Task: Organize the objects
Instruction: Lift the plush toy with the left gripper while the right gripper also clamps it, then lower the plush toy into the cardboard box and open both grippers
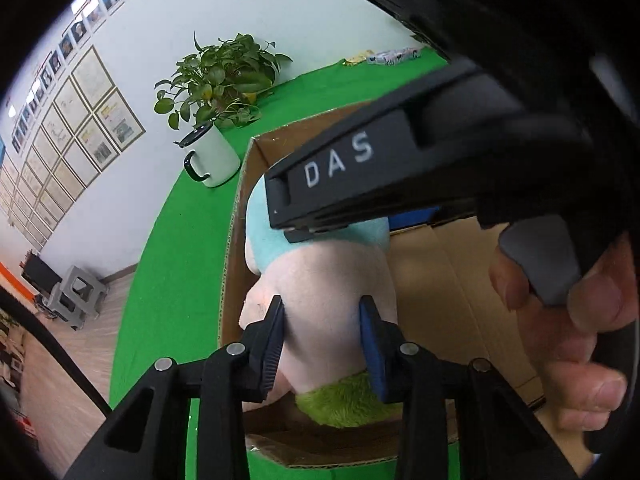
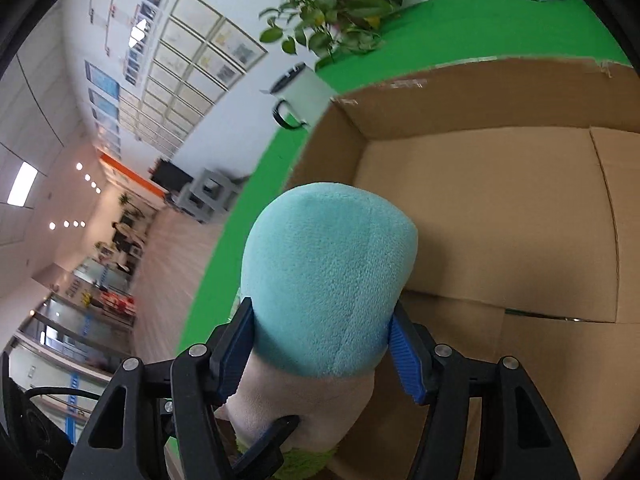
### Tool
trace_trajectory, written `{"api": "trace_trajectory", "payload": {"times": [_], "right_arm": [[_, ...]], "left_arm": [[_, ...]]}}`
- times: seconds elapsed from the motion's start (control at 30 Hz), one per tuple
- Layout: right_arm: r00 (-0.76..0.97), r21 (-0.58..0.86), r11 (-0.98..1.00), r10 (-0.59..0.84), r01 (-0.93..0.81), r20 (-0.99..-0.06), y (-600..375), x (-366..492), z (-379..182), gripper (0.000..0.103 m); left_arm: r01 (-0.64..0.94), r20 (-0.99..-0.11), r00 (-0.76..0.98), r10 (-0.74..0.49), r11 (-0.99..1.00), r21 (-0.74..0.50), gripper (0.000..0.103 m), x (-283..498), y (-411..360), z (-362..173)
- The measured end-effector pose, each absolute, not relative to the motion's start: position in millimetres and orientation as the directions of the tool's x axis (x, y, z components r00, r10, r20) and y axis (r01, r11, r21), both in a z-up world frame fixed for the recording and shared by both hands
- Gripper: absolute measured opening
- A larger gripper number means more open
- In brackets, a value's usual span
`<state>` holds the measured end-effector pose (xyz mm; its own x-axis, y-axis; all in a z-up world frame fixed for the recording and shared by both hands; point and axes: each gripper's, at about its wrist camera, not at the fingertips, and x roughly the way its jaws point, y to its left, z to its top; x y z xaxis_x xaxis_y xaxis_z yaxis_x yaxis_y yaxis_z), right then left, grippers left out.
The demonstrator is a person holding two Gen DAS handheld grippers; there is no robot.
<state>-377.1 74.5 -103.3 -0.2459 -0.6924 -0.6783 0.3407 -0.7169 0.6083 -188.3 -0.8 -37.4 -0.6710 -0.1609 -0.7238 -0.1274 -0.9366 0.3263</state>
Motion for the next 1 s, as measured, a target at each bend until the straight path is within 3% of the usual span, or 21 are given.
{"api": "trace_trajectory", "payload": {"times": [0.53, 0.6, 0.67, 0.73, 1.0], "right_arm": [[-0.126, 0.687, -0.639, -0.757, 0.347, -0.641, 50.6, -374.7, -103.4, 0.059], [-0.127, 0.692, -0.642, -0.757, 0.331, -0.641, 47.4, -378.8, -107.9, 0.062], [-0.14, 0.683, -0.66, -0.743, 0.313, -0.654, 43.8, -379.6, -109.1, 0.079], [-0.139, 0.694, -0.666, -0.741, 0.275, -0.657, 45.2, -382.7, -113.6, 0.088], [-0.185, 0.627, -0.726, -0.682, 0.284, -0.707, 62.1, -351.7, -70.9, 0.101]], "left_arm": [[-0.173, -0.717, -0.682, -0.147, -0.92, 0.353, 0.037, -145.3, 11.4, -32.5], [-0.173, -0.723, -0.681, -0.116, -0.934, 0.313, 0.037, -141.6, 7.8, -27.1], [-0.168, -0.731, -0.678, -0.078, -0.951, 0.258, 0.037, -137.6, 2.2, -20.2], [-0.15, -0.733, -0.679, -0.049, -0.967, 0.204, 0.037, -134.1, -7.4, -13.1], [-0.013, -0.655, -0.755, 0.035, -0.999, -0.038, 0.037, -99.8, -91.0, 26.3]]}}
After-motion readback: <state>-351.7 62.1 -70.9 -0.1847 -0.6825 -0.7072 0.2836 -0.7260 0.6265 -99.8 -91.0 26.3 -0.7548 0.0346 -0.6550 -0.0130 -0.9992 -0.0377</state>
